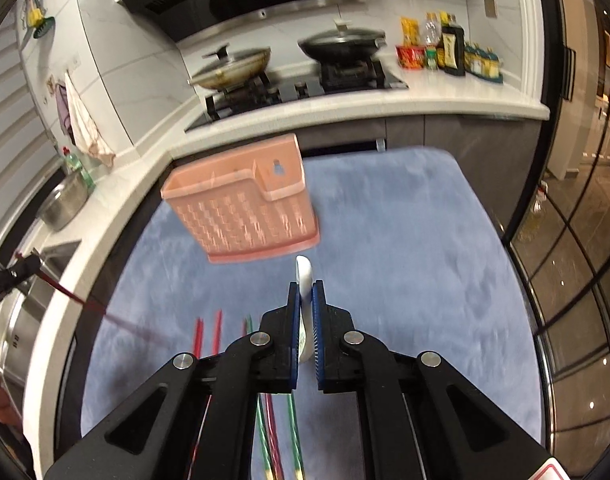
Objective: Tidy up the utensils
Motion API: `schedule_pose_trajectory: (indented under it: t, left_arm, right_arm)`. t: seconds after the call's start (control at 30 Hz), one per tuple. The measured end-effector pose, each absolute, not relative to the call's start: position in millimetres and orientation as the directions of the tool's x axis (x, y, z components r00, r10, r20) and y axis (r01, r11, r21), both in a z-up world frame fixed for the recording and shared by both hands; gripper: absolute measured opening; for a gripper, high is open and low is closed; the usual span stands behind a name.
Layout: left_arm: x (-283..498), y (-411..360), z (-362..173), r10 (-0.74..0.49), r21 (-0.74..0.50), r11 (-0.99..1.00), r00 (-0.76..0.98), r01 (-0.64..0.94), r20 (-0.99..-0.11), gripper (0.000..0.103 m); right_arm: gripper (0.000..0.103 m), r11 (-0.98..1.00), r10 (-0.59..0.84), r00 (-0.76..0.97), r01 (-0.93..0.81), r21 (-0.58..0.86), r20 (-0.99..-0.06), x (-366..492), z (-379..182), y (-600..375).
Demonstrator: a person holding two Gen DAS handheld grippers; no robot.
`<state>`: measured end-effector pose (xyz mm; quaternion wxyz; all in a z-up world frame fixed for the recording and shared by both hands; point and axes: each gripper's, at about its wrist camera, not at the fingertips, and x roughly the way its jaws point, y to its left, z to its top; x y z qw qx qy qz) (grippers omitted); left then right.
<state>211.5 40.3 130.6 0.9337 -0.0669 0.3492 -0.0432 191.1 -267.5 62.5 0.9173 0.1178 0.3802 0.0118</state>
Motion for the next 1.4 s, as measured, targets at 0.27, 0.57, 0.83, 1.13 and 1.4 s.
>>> schedule_pose_trajectory:
  t: [0.27, 0.57, 0.83, 1.13, 1.4]
  left_arm:
    - [258.1, 29.6, 210.9, -0.155, -0.186, 0.980, 0.840, 0.065, -0.520, 0.007]
    - [305.4, 8.8, 250.1, -0.185, -0.213, 0.972, 0.882, 0.098, -0.434, 0.007]
    - [344.8, -5.0, 221.3, -0.182, -0.211, 0.973, 0.866, 0.091, -0.466, 0.007]
    - [370.2, -0.8, 173.8, -0.158, -0.211, 0.976, 0.820, 0.046, -0.551, 0.007]
    - [369.9, 1.5, 160.6, -0.128, -0.199, 0.980, 0.808, 0.015, -0.575, 0.008]
  right_arm:
    - [0.006, 0.968, 0.126, 0.759, 0.046, 0.245, -0.639, 258.3, 105.8, -274.0]
    - [0.006, 0.975, 0.098, 0.788, 0.045, 0.215, -0.609, 329.0, 126.8, -271.7]
    - [0.006, 0.974, 0.118, 0.751, 0.041, 0.225, -0.650, 365.6, 98.2, -264.2]
    - [0.006, 0.973, 0.128, 0.712, 0.045, 0.227, -0.691, 381.3, 66.4, -262.8]
    - [0.010, 0.977, 0.111, 0.716, 0.049, 0.209, -0.689, 378.0, 63.4, -260.3]
